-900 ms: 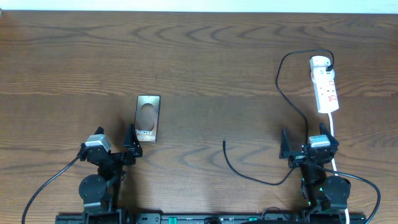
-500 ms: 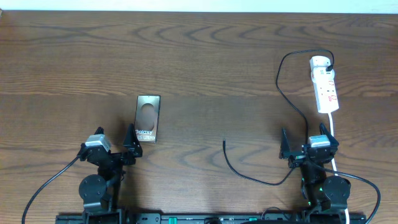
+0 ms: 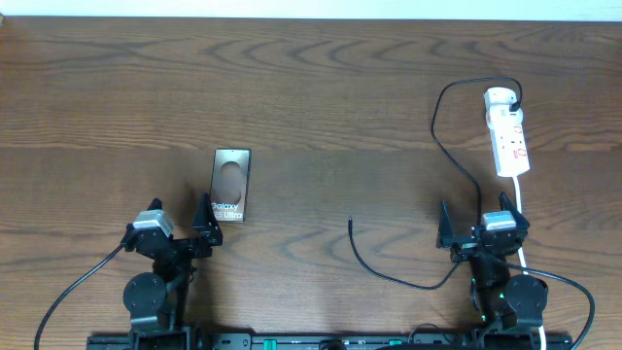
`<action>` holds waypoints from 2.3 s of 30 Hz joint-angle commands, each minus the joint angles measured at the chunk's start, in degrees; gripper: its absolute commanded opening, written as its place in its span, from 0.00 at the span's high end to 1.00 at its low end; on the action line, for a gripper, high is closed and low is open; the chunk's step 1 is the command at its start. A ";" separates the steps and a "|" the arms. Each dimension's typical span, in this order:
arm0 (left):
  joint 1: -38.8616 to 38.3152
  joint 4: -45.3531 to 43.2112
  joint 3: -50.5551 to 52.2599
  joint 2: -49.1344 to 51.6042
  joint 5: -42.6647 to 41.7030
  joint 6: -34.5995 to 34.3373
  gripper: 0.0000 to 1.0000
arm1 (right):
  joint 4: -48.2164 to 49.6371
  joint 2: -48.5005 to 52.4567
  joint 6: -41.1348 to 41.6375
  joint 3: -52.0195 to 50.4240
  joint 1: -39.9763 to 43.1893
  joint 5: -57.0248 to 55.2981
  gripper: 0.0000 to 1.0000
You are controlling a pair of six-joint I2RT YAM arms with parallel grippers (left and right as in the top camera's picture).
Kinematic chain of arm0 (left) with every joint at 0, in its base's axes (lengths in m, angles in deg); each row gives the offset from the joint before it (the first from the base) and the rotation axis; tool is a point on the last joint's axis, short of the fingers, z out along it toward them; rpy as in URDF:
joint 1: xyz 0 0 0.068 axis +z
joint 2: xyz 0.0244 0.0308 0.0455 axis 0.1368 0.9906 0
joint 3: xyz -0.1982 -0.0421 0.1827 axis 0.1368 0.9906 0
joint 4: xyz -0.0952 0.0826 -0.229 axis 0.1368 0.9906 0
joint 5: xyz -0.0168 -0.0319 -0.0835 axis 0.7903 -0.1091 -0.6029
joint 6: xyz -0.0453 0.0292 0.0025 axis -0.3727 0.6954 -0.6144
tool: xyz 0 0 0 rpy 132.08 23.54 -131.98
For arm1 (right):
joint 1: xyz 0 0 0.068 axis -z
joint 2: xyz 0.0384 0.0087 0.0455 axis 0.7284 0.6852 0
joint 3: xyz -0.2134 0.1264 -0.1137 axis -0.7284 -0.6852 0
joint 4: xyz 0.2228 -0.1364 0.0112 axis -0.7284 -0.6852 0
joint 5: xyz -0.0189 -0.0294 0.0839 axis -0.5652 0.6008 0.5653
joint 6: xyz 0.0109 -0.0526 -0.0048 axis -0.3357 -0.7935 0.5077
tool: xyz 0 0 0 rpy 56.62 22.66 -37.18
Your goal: Plug charger to phone and switch on socket
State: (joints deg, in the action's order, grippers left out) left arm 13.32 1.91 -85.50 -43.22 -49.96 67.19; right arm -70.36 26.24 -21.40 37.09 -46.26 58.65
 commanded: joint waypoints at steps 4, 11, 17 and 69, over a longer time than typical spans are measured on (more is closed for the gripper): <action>-0.17 2.71 0.52 -0.35 -0.94 0.79 0.07 | -0.28 -0.09 -0.39 -0.07 -0.33 -0.11 0.01; -0.17 2.71 0.52 -0.35 -0.94 0.79 0.07 | -0.28 -0.09 -0.39 -0.07 -0.33 -0.11 0.01; -0.17 2.71 0.52 -0.35 -0.94 0.79 0.08 | -0.28 -0.09 -0.39 -0.07 -0.33 -0.11 0.01; -0.17 13.55 -34.64 39.54 -6.71 4.94 0.07 | -0.28 -0.09 -0.39 -0.07 -0.33 -0.11 0.01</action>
State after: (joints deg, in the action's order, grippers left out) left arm 13.32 12.75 -112.45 -11.74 -53.87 69.00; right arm -70.38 26.24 -21.38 37.09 -46.26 58.63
